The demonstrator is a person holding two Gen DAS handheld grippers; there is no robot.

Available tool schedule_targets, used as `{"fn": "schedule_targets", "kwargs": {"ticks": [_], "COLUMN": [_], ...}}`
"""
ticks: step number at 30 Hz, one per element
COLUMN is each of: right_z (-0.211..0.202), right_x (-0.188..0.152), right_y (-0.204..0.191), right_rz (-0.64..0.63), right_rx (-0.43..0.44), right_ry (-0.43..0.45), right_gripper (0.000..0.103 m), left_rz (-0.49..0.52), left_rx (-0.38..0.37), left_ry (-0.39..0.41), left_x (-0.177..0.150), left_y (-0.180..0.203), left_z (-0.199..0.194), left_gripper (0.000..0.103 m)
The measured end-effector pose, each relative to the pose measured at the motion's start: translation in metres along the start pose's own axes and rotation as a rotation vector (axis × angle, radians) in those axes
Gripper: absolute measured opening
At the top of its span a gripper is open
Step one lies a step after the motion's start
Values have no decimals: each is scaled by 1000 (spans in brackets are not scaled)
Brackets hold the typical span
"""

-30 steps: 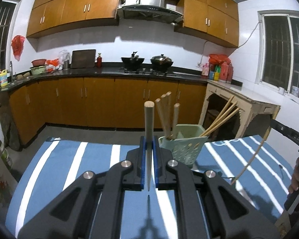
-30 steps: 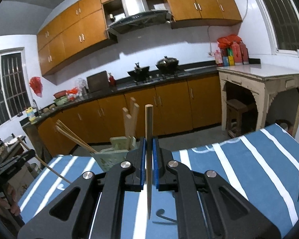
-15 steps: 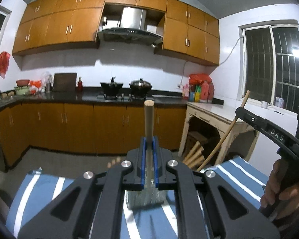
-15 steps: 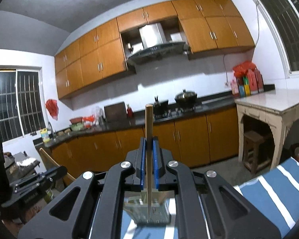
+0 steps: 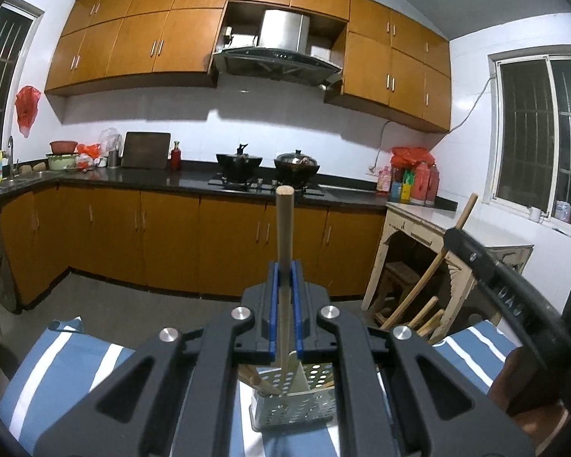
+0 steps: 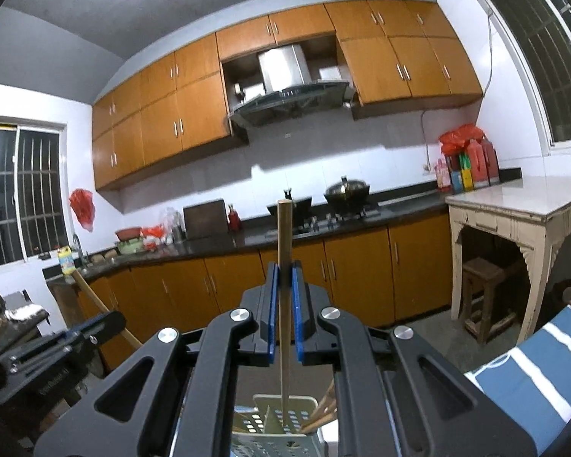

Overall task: Organize utensils
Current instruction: 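Lift both held chopsticks upright and carry them over the green holder, then open both tools to drop the chopsticks into the green holder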

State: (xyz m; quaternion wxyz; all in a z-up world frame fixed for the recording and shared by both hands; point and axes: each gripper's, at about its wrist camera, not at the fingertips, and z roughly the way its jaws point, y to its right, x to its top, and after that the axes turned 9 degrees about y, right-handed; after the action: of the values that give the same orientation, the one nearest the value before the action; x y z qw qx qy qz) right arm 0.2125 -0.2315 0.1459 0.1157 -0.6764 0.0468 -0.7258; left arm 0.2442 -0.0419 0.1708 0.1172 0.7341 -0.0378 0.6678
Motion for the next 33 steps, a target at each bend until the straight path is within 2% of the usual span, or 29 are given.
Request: {"fn": "schedule_targets", "kwargs": {"ticks": [11,13,14,15,16,23,26,29,33], "right_z": [17,16,13,8,6,-19,-34,-48,-74], "right_x": [-20,-21,-20,-19,-18,-3,0,-1,-8], "right_y": [2,4,5,7,7,11,13,15,16], "right_rz": [1,7,9,9,6,-8,-16,-21,-31], "right_rx": [0,5,3,-6,-9,-9,-10,-12,-12], "right_ry": [-89,-112,-112,-102,-96,-97,-101,-119,-143], "right_gripper": [9,18,34,49,52,53,60,65,78], "left_rz": [-2,1,4,8,7,8,3,-4,15], "left_rx": [-5,-5,-4,0,3,20,35,44,47], "left_ry": [-44,-57,-59,-61,-58,-51,-52,-54,-61], "left_x": [-23,-25,-25,-24,-23,-17,-15,-17,-24], "left_y": [-7,-8,-8,-9,-10,-16,-21,-26,-30], "left_z": [17,16,16,15,12,-12,-26,-45,-70], "left_gripper": [8,12,15,23,30,36,40,48,57]}}
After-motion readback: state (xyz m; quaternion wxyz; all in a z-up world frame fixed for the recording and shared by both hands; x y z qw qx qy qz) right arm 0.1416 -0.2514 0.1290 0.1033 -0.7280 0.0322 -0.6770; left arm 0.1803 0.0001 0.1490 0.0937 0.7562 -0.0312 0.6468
